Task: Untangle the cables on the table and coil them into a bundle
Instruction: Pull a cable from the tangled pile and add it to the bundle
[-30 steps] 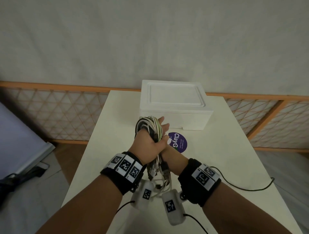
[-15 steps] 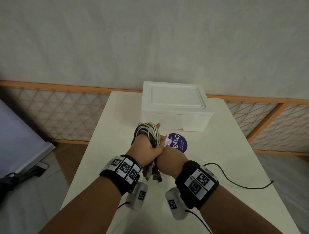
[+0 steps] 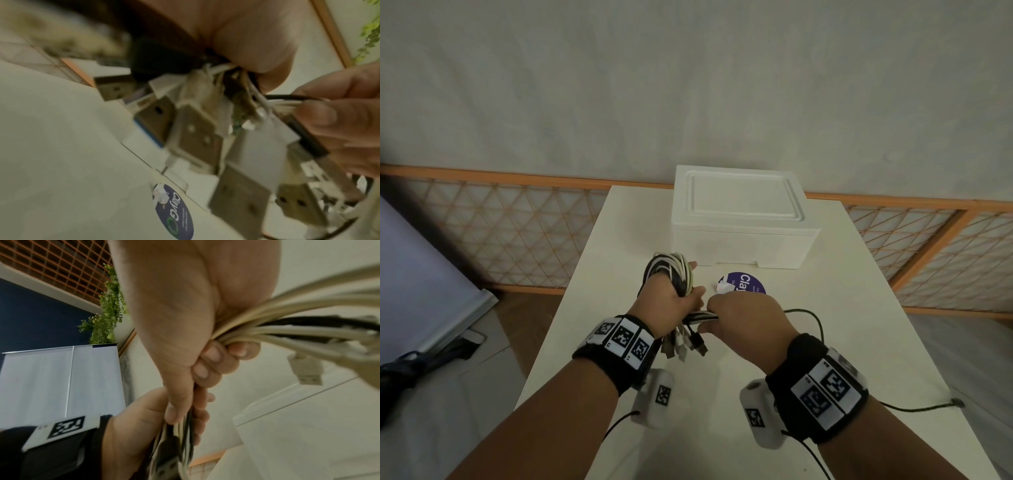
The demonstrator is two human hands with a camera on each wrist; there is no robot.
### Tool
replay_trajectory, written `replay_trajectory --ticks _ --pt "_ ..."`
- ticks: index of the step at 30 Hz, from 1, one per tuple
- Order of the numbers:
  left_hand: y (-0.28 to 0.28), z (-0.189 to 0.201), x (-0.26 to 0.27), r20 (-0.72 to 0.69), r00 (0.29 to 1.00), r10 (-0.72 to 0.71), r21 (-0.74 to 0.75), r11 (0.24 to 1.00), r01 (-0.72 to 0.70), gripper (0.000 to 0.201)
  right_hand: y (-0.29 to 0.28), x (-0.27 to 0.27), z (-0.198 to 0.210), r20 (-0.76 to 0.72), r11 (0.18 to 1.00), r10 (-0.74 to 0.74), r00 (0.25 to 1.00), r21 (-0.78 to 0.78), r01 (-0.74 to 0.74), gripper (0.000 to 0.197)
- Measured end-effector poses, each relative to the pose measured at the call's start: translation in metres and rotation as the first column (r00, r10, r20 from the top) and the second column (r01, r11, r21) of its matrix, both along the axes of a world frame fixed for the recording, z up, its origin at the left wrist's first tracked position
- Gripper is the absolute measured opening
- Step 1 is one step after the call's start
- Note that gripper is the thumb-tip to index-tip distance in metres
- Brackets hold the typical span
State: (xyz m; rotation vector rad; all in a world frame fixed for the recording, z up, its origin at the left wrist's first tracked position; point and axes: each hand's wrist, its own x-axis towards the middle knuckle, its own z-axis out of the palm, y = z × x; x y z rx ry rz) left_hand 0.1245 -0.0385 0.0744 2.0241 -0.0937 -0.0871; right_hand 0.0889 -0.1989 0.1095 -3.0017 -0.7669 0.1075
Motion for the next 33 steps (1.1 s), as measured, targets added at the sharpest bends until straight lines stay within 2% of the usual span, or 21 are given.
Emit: replay_trajectory --ticks 1,2,3,8,9,10,12,13,14,15,17,18,21,23,24,25,26,27,29,31,33 --pt "-0.001 0.003 -0.002 0.006 1.0 0.006 -0.01 1.0 -0.006 0.007 0.0 0.0 0.002 0.035 1.0 0.026 0.999 0.01 -0.026 0.037" --pt "-0.002 0.007 -0.004 0.019 1.0 0.01 -0.025 1.0 -0.009 0.007 0.0 0.0 0.005 0.069 0.999 0.047 0.997 0.015 -0.048 0.036" --pt "-0.003 0.009 -0.006 0.012 1.0 0.009 -0.041 0.999 -0.008 0.014 0.0 0.0 0.008 0.091 0.998 0.063 0.994 0.016 -0.065 0.036" --pt "-0.006 0.005 -0.014 -0.1 0.993 -0.069 -0.279 0.96 0.039 0.022 0.004 -0.001 0.026 0.218 0.979 0.197 0.956 0.014 -0.205 0.034" --pt "-0.005 0.004 -0.015 -0.094 0.992 -0.085 -0.319 0.946 0.051 0.032 0.005 -0.001 0.029 0.258 0.973 0.225 0.94 -0.011 -0.23 0.031" --pt "-0.005 0.004 -0.015 -0.075 0.992 -0.101 -0.352 0.934 0.069 0.052 0.005 -0.002 0.032 0.284 0.969 0.242 0.928 -0.024 -0.245 0.03" --pt "-0.005 0.002 -0.013 0.0 0.989 -0.151 -0.367 0.919 0.141 0.106 0.004 0.0 0.034 0.364 0.96 0.267 0.892 -0.016 -0.281 0.036" --pt "-0.007 0.005 -0.014 0.025 0.983 -0.181 -0.371 0.912 0.178 0.126 0.003 0.0 0.033 0.401 0.955 0.274 0.874 -0.005 -0.297 0.039" --pt "-0.008 0.007 -0.013 0.036 0.977 -0.21 -0.373 0.904 0.208 0.135 0.002 0.0 0.033 0.435 0.949 0.284 0.854 0.0 -0.315 0.042" --pt "-0.009 0.011 -0.013 0.059 0.972 -0.227 -0.378 0.896 0.233 0.132 0.002 -0.001 0.035 0.466 0.943 0.296 0.834 -0.005 -0.331 0.043" --pt "-0.011 0.019 -0.016 0.119 0.957 -0.263 -0.39 0.874 0.289 0.103 0.003 -0.003 0.039 0.523 0.939 0.301 0.797 -0.016 -0.344 0.043" --pt "-0.012 0.021 -0.016 0.132 0.951 -0.279 -0.41 0.858 0.309 0.095 0.002 -0.004 0.04 0.537 0.937 0.297 0.789 -0.003 -0.35 0.042" --pt "-0.009 0.011 -0.012 0.081 0.975 -0.206 -0.5 0.838 0.218 0.123 -0.001 -0.003 0.037 0.551 0.919 0.27 0.789 0.097 -0.382 0.036" --pt "-0.008 0.014 -0.011 0.045 0.972 -0.231 -0.555 0.803 0.217 0.123 -0.003 -0.003 0.035 0.57 0.911 0.257 0.781 0.127 -0.392 0.033" --pt "-0.01 0.015 -0.012 0.016 0.957 -0.29 -0.543 0.801 0.252 0.11 -0.004 -0.003 0.035 0.575 0.91 0.265 0.774 0.116 -0.397 0.03" --pt "-0.012 0.018 -0.014 0.0 0.937 -0.349 -0.536 0.791 0.294 0.081 -0.004 -0.003 0.036 0.566 0.909 0.283 0.774 0.099 -0.404 0.026" --pt "-0.013 0.022 -0.016 -0.027 0.914 -0.405 -0.522 0.785 0.332 0.038 -0.006 -0.003 0.037 0.543 0.906 0.302 0.783 0.091 -0.413 0.021" --pt "-0.012 0.027 -0.019 -0.043 0.891 -0.452 -0.523 0.77 0.365 0.013 -0.007 -0.003 0.038 0.518 0.902 0.316 0.795 0.097 -0.422 0.016" --pt "-0.013 0.019 -0.018 -0.083 0.846 -0.526 -0.499 0.757 0.422 0.036 -0.011 -0.002 0.042 0.482 0.888 0.337 0.809 0.122 -0.443 0.011" --pt "-0.011 0.023 -0.024 -0.13 0.826 -0.549 -0.489 0.76 0.429 0.023 -0.012 -0.001 0.048 0.453 0.873 0.373 0.81 0.126 -0.472 0.016" --pt "-0.012 0.023 -0.025 -0.141 0.798 -0.586 -0.498 0.739 0.455 0.023 -0.011 -0.001 0.053 0.438 0.858 0.395 0.808 0.138 -0.494 0.019"
